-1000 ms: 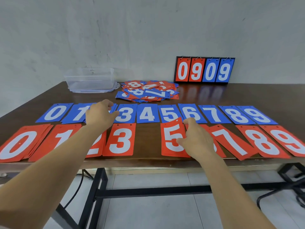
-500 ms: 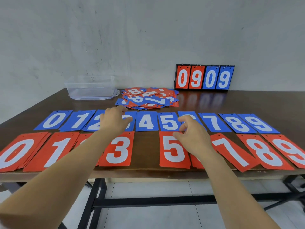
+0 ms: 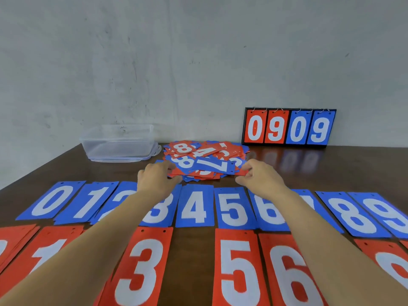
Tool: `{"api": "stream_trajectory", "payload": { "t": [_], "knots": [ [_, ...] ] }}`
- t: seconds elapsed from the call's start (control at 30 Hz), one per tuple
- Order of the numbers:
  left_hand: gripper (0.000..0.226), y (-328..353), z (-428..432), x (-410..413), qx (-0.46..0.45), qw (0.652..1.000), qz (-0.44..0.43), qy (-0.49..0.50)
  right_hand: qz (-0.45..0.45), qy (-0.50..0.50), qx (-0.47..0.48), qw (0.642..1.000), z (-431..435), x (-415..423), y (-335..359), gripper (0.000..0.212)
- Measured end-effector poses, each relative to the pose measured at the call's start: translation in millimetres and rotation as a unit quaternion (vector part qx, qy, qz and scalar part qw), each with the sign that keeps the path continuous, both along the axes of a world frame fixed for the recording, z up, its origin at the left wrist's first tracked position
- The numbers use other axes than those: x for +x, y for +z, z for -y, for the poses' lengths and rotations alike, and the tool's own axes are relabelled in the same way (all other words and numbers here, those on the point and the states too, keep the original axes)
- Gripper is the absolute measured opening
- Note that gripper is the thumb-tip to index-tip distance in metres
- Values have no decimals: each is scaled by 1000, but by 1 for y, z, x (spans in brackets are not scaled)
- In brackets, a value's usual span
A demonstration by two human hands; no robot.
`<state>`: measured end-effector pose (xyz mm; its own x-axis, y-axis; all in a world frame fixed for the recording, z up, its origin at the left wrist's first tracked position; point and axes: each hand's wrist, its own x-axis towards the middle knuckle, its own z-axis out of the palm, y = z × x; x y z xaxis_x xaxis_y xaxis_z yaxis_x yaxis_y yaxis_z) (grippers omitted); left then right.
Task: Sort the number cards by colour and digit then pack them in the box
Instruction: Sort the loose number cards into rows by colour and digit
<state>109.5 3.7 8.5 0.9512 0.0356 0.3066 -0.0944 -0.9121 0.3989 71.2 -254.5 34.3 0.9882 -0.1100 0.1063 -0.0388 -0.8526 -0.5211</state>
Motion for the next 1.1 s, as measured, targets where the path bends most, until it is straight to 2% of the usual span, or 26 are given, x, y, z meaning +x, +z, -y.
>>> {"api": "stream_trajectory", "payload": {
  "t": [0.27,0.47,0.57,0.63,0.9,1.0,1.1],
  "knots": [
    [44,-11,-9,58,-48,997,-32,53,-32,-11,-22,999,1,94,-15,54],
    [56,-17,-14,83,-46,992,-65,99,-46,-40,-11,998,-15,133,-32,90],
    [61,-17,-6,91,-21,990,-77,113,-81,-60,-42,994,-20,140,-39,110],
    [62,-17,-1,96,-10,990,-85,112,-93,-60,-64,992,-22,143,-41,114],
    [66,-16,1,109,-10,991,-89,97,-77,-15,-108,991,-14,151,-44,105],
    [68,-12,4,111,-4,997,-53,52,-55,5,-60,997,-12,150,-43,93],
    [70,-3,13,109,16,999,-24,-16,-18,45,29,998,-12,146,-38,67]
  ]
}}
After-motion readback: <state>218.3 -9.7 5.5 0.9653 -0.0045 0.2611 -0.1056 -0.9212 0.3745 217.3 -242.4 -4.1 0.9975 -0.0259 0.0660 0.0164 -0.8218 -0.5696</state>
